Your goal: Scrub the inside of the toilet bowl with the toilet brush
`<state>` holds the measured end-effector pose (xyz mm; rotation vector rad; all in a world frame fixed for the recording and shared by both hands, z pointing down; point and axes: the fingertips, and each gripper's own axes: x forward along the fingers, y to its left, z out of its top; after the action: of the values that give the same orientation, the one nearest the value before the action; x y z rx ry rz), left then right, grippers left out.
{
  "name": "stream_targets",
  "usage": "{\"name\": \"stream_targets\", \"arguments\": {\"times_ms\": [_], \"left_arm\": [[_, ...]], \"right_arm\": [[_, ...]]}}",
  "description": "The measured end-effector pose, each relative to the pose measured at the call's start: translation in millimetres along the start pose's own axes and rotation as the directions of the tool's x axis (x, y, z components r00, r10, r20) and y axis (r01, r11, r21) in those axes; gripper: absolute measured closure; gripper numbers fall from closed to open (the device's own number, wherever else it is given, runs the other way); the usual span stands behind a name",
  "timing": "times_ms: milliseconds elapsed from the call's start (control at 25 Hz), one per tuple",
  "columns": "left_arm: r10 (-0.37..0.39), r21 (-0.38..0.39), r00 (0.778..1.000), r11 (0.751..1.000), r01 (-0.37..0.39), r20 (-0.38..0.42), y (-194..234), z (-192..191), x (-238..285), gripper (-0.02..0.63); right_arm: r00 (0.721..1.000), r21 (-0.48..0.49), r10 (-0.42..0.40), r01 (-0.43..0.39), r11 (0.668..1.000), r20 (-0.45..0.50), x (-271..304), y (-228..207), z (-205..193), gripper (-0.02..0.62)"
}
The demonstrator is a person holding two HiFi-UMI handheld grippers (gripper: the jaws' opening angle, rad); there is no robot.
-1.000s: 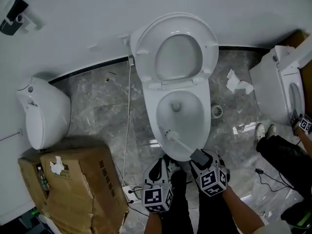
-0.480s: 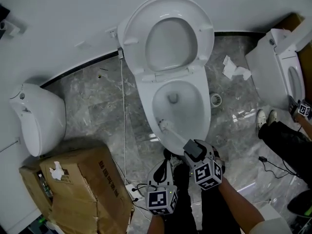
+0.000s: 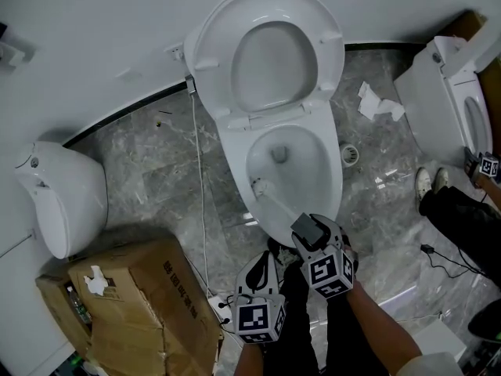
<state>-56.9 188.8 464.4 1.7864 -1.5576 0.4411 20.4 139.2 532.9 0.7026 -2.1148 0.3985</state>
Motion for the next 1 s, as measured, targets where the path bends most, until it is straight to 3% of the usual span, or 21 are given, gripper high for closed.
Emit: {"name": "stream_targets", "arguments": {"times_ms": [640,1000], "left_arm": [[-0.016,0.020,0.999,1.000,0.017,-0.028,28.9,14.1,10.7,0.580],[-0.041,0.075,0.999,0.996,0.043,-0.037,32.5,27.2,26.5,0.580]], "right_arm": [[0.993,0.011,-0.106,0.105,0.994,0.046,31.2,-21.9,43.8,0.333],[0.976,0.136,-0.212,0.204,0.970,0.049,38.1,-79.9,65.3,0.333]]}}
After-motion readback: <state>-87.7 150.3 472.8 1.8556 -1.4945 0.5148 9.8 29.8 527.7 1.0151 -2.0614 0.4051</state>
